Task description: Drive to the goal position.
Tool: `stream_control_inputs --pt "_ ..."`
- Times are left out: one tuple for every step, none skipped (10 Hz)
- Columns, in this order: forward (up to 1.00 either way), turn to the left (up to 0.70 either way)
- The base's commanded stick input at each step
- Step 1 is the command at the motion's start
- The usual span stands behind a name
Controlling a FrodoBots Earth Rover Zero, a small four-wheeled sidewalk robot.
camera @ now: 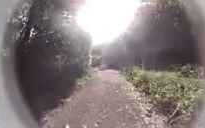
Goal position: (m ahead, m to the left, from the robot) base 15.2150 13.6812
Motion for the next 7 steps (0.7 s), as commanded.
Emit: stream_control_inputs --pt "1.0 0.01" --pt "1.0 0.01" --pt "1.0 0.01" --pt "1.0 -0.14" --pt "1.0 -0.38" --pt "1.0 -0.15" --pt "1.0 0.01"
